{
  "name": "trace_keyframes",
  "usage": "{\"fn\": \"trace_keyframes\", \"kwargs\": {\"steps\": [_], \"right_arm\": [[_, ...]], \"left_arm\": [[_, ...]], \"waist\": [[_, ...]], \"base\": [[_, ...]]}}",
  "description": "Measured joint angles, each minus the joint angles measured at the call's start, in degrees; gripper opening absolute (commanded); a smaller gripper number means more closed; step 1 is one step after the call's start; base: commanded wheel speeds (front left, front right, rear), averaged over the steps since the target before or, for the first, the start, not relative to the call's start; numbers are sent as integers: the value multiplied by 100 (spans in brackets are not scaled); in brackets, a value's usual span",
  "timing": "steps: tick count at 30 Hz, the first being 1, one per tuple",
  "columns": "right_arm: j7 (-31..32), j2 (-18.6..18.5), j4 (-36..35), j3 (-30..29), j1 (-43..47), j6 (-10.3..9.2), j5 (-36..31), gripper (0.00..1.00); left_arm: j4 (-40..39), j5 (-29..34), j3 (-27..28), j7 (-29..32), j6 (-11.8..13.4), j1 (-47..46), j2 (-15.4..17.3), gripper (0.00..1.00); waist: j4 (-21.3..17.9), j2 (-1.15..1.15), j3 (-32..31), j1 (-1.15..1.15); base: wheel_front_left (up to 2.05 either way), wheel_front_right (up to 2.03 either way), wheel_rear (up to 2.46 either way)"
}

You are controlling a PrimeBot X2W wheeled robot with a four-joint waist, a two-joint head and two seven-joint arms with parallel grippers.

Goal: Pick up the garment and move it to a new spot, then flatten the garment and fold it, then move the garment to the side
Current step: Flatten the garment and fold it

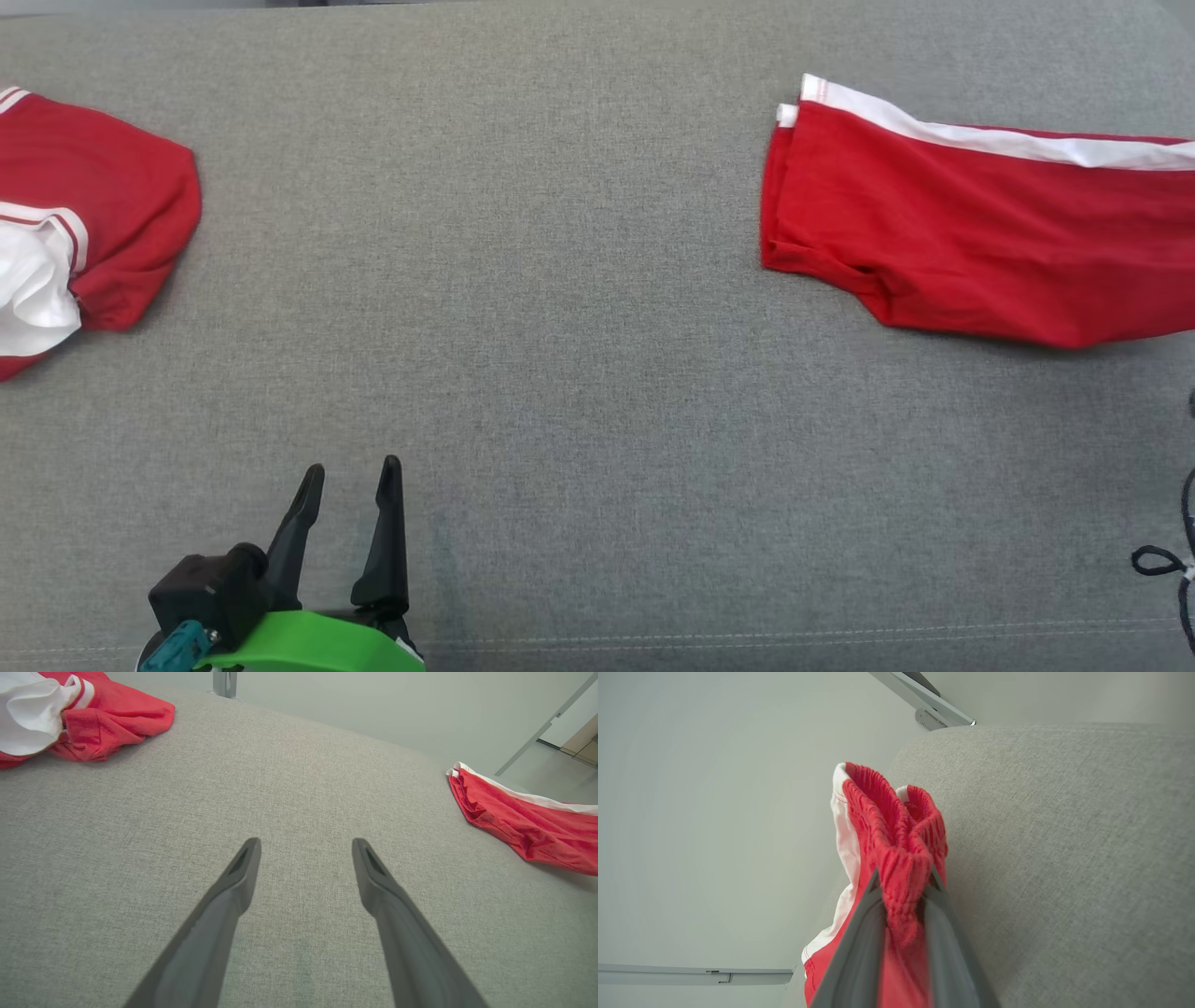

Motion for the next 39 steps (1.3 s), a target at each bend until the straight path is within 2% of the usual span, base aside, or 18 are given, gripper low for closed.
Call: {"fn": "trace_keyframes", "kwargs": {"steps": [3, 8, 13, 18, 24, 26, 32, 33, 34, 35, 39], "right_arm": [[-10, -199, -93, -78, 57, 0, -71, 0], [-16, -336, -452, 210, 47, 12, -427, 0], [103, -201, -858, 886, -122, 118, -820, 0], [280, 13, -1006, 1334, -301, 104, -1016, 0], [479, 91, -978, 1737, -433, -12, -1336, 0], [517, 116, -926, 1809, -434, -99, -1408, 0], [603, 236, -762, 1871, -433, -159, -1460, 0], [605, 255, -738, 1884, -433, -161, -1492, 24], [605, 276, -713, 1896, -433, -191, -1508, 78], [605, 301, -695, 1937, -435, -200, -1543, 100], [631, 455, -671, 2078, -455, -200, -1645, 100]], "left_arm": [[0, -9, -52, 1, 0, -1, -5, 100], [40, -24, -181, 8, 0, -14, -19, 100], [134, -82, -272, 7, 0, -29, -38, 100], [208, -88, -371, 7, 0, -32, -47, 100], [271, -255, -453, -3, 0, -56, -76, 100], [323, -268, -467, -48, 0, -60, -78, 100], [402, -288, -535, -109, 0, -66, -85, 100], [405, -312, -538, -121, 0, -66, -87, 100], [414, -321, -538, -121, 0, -66, -88, 100], [413, -321, -522, -143, 0, -64, -93, 100], [413, -336, -480, -205, 0, -64, -96, 100]], "waist": [[-22, 0, 44, 0], [31, 0, 73, 0], [201, 0, 53, 0], [361, 0, 24, 0], [640, 0, -19, 0], [743, 0, -34, 0], [1038, 0, -85, 0], [1080, 0, -95, 0], [1117, 0, -105, 0], [1148, 0, -116, 0], [1185, 0, -164, 0]], "base": [[0, 0, 0], [0, 0, 0], [0, 0, 0], [0, 0, 0], [0, 0, 0], [0, 0, 0], [0, 0, 0], [0, 0, 0], [0, 0, 0], [0, 0, 0], [0, 0, 0]]}}
